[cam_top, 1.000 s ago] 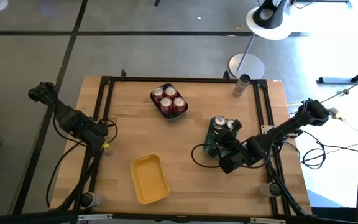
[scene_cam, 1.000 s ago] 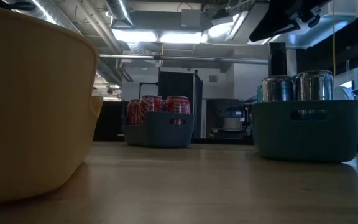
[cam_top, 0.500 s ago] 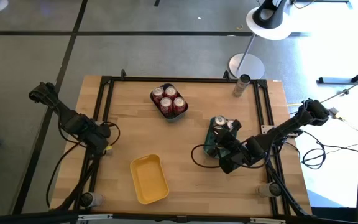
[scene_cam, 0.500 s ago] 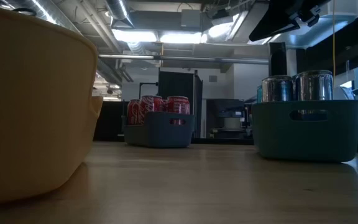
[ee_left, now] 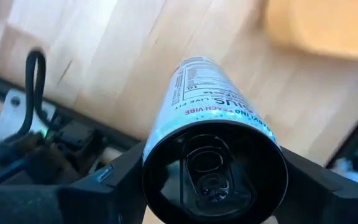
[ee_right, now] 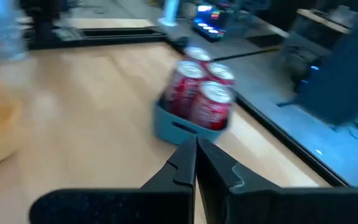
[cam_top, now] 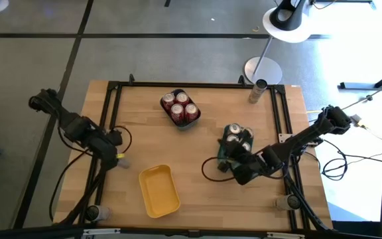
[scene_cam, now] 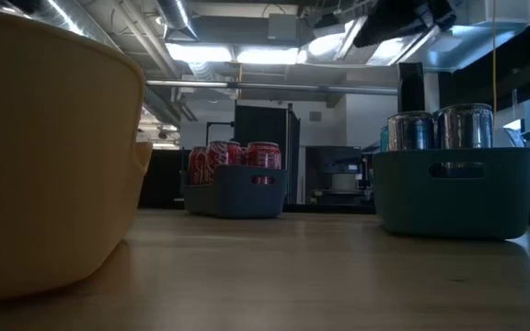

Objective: Sort soda cans
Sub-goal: Put the white and pink soda can into the yellow bin

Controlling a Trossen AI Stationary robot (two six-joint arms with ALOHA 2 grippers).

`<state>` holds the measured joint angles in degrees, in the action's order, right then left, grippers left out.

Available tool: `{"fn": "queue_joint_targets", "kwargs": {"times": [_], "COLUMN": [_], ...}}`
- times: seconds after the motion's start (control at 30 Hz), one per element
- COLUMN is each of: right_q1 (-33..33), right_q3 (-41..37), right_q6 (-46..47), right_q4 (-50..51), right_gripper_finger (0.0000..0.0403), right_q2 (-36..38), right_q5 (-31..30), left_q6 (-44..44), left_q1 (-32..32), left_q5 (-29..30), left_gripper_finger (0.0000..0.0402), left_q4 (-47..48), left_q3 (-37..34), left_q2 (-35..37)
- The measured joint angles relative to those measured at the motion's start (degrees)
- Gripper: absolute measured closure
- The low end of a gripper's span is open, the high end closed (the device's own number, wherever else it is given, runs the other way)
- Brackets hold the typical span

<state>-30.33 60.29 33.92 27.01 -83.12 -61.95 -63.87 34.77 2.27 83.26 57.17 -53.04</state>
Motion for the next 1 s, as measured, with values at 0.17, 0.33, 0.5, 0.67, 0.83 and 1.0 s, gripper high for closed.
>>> {"fn": "queue_joint_targets", "kwargs": {"times": [0.17,0.33,0.5,0.67,0.83,1.0], "right_q1": [0.8,4.2,8.9,12.7,14.4,14.2], "right_q3": [0.0,0.0,0.0,0.0,0.0,0.1], "right_q6": [-14.5,-26.3,-30.8,-31.4,-31.4,-30.7], "right_q4": [-12.9,-25.5,-39.9,-52.3,-62.4,-64.9], "right_gripper_finger": [0.0391,0.0391,0.0391,0.0391,0.0391,0.0391], "right_q2": [-1.5,-4.0,-8.1,-12.5,-16.9,-19.3], "right_q5": [8.7,26.9,37.9,46.3,51.4,49.4], "left_q6": [2.9,9.0,16.9,24.4,28.6,32.2], "left_q1": [-1.7,-4.1,-5.8,-7.2,-8.5,-8.7], "left_q5": [4.4,12.9,15.2,15.7,16.4,16.2], "left_gripper_finger": [0.0155,0.0155,0.0155,0.0155,0.0155,0.0155], "left_q4": [0.2,-0.9,-11.7,-19.3,-23.5,-26.8], "left_q3": [8.1,15.0,17.7,17.8,17.8,17.7], "left_q2": [-2.9,-5.7,-7.5,-9.2,-10.7,-11.0]}}
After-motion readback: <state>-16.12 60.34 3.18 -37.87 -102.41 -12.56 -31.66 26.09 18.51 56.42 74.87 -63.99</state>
